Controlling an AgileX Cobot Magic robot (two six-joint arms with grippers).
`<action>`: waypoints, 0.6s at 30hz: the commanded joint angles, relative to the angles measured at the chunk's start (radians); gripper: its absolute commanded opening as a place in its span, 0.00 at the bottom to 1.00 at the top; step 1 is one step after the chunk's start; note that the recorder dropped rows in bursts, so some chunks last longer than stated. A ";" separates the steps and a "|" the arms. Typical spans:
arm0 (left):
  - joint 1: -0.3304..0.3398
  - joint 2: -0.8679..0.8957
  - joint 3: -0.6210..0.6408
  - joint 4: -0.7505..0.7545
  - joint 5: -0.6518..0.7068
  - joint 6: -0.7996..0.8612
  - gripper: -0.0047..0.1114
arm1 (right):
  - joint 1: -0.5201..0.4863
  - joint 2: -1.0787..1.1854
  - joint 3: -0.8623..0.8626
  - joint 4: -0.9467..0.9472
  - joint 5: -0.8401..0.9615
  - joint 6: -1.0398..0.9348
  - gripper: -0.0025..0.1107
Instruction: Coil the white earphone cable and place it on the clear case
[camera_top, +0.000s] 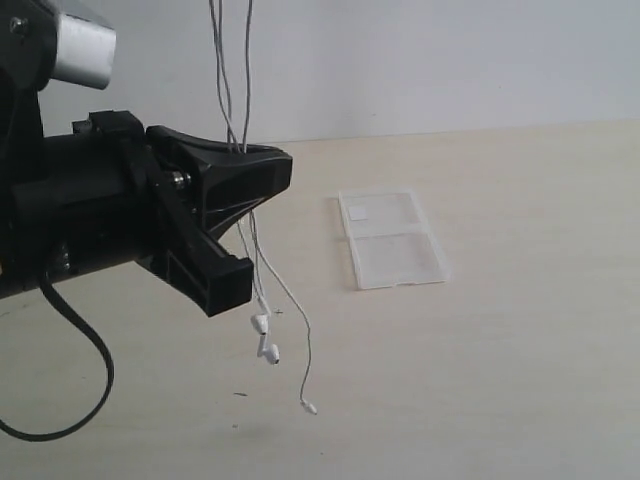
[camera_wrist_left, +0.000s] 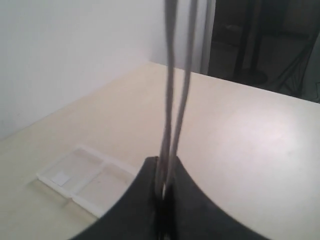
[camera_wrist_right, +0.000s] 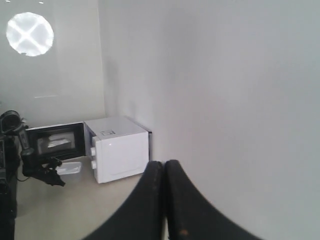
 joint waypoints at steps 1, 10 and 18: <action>0.004 -0.035 -0.008 -0.011 0.062 0.028 0.04 | -0.002 -0.031 -0.006 -0.214 -0.019 0.176 0.02; 0.028 -0.120 -0.008 -0.013 0.104 0.041 0.04 | -0.002 -0.055 -0.006 -0.704 0.169 0.474 0.02; 0.074 -0.210 -0.008 -0.013 0.175 0.035 0.04 | -0.002 -0.039 0.057 -0.959 0.434 0.567 0.02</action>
